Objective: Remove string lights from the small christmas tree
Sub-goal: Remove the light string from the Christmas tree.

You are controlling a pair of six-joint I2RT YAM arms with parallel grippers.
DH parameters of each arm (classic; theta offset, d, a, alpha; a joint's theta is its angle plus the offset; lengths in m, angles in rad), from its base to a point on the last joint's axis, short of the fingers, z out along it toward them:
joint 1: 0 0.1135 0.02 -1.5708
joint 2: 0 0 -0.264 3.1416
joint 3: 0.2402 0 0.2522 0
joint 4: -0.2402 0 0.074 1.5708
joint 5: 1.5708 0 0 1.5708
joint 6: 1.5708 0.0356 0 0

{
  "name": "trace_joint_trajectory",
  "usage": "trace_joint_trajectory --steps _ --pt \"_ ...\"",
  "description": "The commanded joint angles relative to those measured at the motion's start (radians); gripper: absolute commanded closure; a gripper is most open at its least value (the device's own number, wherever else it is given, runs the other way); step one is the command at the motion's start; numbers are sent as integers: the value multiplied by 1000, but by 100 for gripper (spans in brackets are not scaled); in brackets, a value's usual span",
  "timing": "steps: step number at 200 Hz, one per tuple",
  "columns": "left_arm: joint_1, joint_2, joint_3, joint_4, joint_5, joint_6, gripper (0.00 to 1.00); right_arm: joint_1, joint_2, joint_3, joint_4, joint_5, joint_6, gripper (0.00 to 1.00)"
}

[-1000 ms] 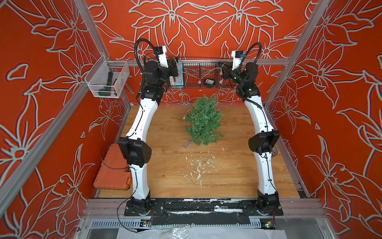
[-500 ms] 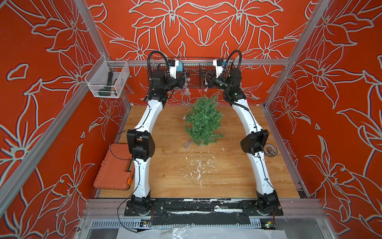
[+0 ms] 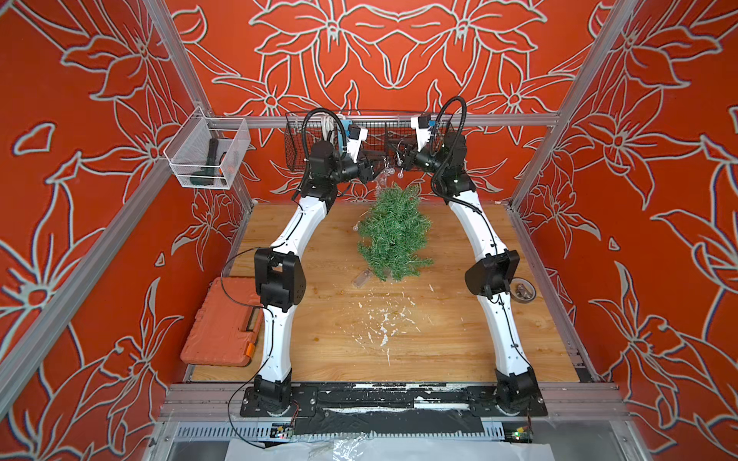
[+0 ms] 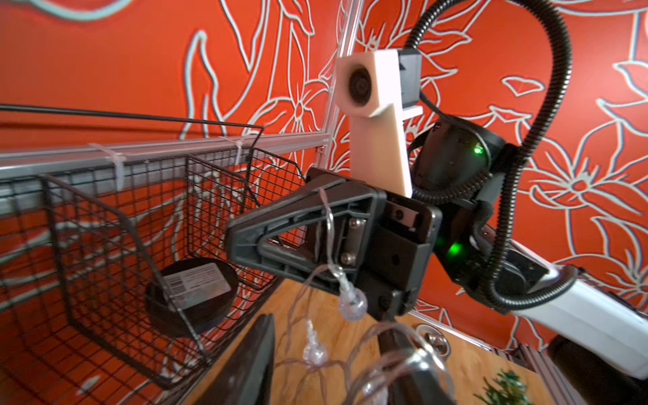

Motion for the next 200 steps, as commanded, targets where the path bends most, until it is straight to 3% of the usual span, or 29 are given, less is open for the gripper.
trace_joint_trajectory --steps 1,72,124,145,200 --pt "-16 25 15 37 44 22 48 13 -25 12 3 -19 -13 100" --pt "-54 70 79 -19 -1 67 43 33 -47 2 30 -74 27 100" --pt "-57 75 85 -67 -42 109 46 46 -64 -1 122 -120 104 100" --pt "-56 71 89 -97 -67 131 54 45 -78 -13 128 -125 109 100" --pt "-26 40 53 -106 -94 131 53 44 -140 -77 123 -102 64 100"
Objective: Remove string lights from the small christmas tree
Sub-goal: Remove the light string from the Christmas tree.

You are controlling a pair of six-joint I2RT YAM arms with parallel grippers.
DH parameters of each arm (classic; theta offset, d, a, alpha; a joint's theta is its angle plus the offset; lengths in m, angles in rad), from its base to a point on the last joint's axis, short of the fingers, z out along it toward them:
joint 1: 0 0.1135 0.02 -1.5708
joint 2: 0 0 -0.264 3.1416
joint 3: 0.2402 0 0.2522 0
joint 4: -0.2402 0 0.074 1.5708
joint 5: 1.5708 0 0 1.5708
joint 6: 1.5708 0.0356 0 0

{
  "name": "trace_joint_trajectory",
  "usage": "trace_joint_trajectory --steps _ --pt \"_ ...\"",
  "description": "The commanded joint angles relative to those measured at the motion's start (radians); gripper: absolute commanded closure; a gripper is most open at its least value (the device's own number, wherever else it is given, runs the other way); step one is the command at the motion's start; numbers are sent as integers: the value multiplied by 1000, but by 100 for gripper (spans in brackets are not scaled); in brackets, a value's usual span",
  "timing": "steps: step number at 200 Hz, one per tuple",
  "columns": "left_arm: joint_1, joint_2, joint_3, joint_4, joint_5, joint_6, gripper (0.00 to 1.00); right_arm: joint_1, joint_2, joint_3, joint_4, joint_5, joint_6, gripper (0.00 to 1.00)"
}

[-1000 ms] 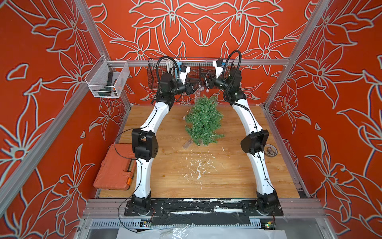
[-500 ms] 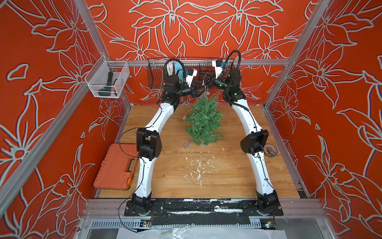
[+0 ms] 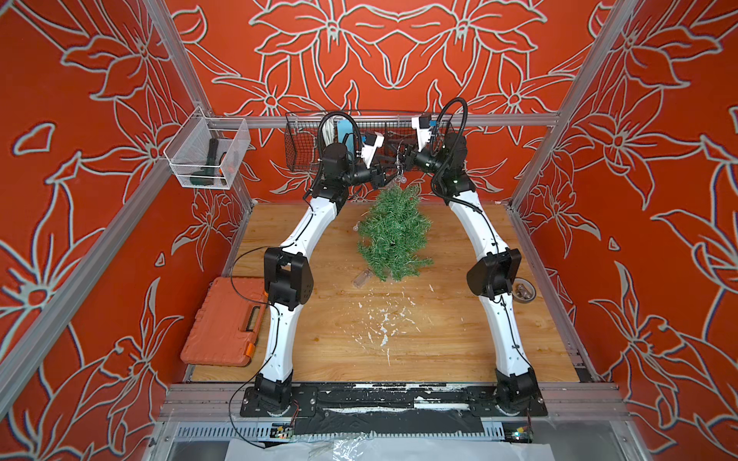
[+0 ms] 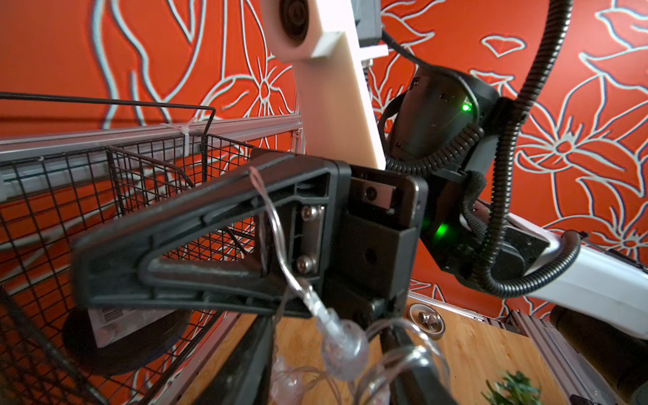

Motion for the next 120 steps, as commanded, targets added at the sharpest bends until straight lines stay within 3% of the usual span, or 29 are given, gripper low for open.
trace_joint_trajectory --steps 1,49,120 --pt "25 -17 -24 -22 -106 18 53 40 -100 4 54 -60 7 100" --pt "37 -48 -74 36 -61 -17 42 37 -119 5 55 -27 2 100" --pt "27 -48 -68 128 -23 -102 40 69 -114 -2 93 -61 39 100"
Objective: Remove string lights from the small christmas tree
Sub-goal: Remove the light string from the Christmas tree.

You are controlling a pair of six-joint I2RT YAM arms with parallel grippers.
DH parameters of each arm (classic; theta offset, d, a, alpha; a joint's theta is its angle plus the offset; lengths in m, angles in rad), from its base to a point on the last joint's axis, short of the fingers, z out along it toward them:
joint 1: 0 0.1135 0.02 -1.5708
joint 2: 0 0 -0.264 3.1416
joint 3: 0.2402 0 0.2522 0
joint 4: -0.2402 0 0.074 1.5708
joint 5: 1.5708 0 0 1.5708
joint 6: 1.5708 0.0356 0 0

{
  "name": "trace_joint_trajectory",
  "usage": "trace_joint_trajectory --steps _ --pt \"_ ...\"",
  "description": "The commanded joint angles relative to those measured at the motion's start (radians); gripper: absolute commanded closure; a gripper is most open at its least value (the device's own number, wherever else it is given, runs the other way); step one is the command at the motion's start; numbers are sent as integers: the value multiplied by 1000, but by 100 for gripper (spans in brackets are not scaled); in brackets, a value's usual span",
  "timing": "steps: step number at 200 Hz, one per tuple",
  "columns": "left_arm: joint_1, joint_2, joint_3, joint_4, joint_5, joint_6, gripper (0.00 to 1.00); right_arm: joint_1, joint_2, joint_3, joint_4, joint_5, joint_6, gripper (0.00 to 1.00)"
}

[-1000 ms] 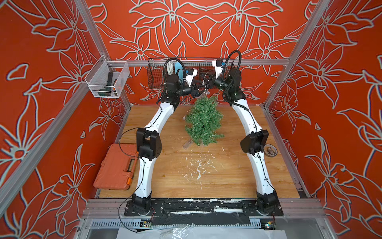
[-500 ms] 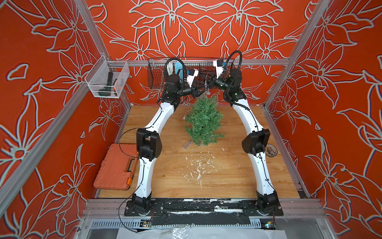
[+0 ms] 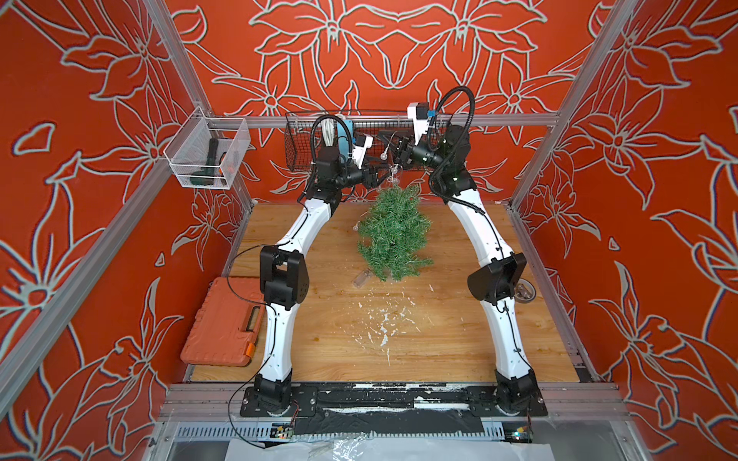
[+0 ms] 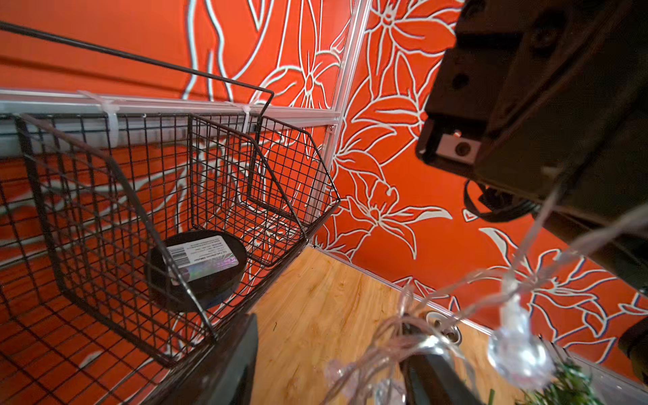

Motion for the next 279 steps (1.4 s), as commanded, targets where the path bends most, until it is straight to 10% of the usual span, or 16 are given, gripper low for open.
trace_joint_trajectory --steps 1,94,223,279 --pt "-10 -28 18 78 24 -37 40 9 -20 3 40 -29 28 100" --pt "1 -192 -235 164 34 30 40 -23 -22 46 -66 92 -43 100" --pt "-42 -72 -61 180 63 -42 39 34 22 67 30 -13 60 100" --pt "-40 -70 -42 112 10 15 91 35 -10 36 56 -37 78 100"
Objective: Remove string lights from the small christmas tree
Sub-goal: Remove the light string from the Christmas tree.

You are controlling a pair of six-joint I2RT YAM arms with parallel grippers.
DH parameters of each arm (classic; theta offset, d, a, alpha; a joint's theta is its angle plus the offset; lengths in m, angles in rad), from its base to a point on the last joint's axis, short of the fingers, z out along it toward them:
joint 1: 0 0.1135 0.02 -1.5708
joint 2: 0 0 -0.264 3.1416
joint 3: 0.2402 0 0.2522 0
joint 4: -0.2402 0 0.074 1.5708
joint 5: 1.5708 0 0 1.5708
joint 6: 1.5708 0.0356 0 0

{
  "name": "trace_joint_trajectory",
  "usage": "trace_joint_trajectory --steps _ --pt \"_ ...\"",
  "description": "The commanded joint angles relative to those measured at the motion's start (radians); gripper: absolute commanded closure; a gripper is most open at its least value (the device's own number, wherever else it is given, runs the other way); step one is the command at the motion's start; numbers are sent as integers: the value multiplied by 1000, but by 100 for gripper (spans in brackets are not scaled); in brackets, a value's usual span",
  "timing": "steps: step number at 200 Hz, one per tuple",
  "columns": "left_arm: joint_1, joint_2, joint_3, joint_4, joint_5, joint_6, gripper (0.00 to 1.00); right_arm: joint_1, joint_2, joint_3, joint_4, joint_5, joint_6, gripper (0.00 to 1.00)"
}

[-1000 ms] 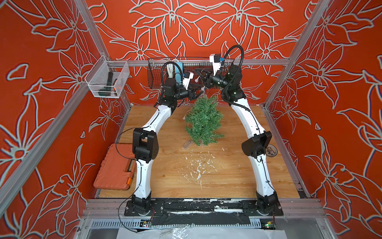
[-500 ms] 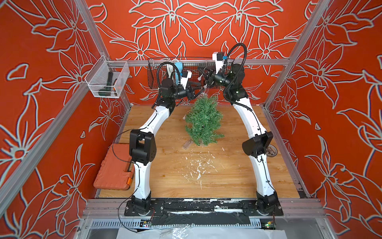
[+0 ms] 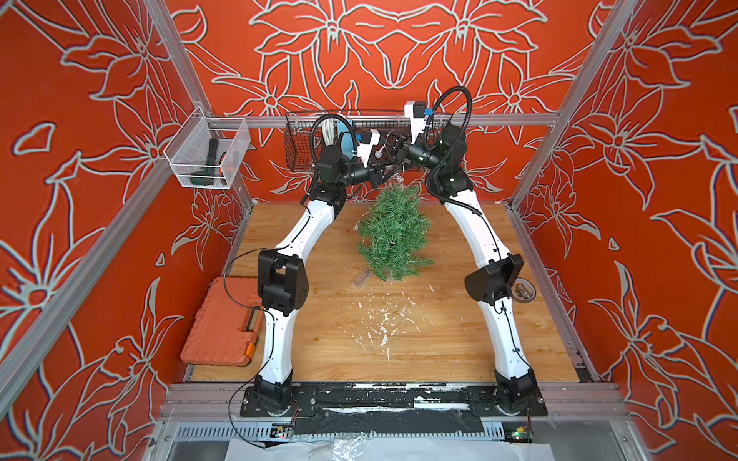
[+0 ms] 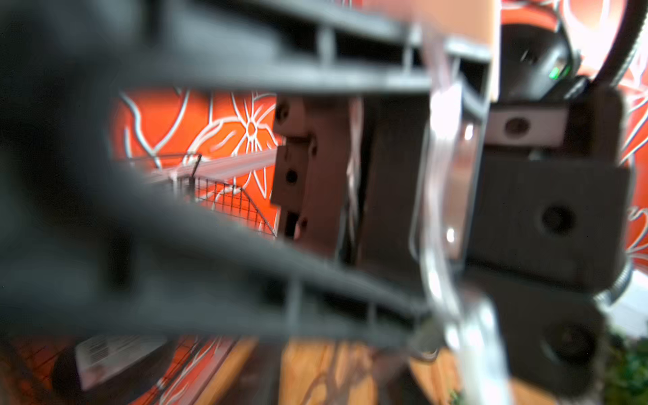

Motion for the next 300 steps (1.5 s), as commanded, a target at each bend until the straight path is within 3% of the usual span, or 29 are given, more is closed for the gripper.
trace_joint_trajectory --steps 1,15,52,75,95,118,184,245,300 --pt "3 5 23 -34 -37 32 92 10 -23 -4 59 -51 18 100" --pt "8 0 26 -35 -63 30 100 7 -37 -31 64 -51 16 100" --pt "22 -18 42 -54 -210 33 100 6 -81 -76 23 -33 -15 100" --pt "43 -29 58 -83 -330 33 100 -4 -129 -143 24 -10 -28 81" --pt "65 -38 77 -128 -467 47 100 -17 -179 -204 34 15 -37 59" --pt "103 -72 51 -121 -577 35 100 -33 -256 -300 46 39 -57 50" --pt "146 -224 -76 -162 -801 103 100 -64 -547 -689 92 145 -119 44" --pt "149 -536 -354 -133 -951 127 100 -64 -776 -1010 106 211 -132 43" --pt "151 -781 -479 -206 -1069 160 100 -59 -954 -1183 78 222 -126 42"
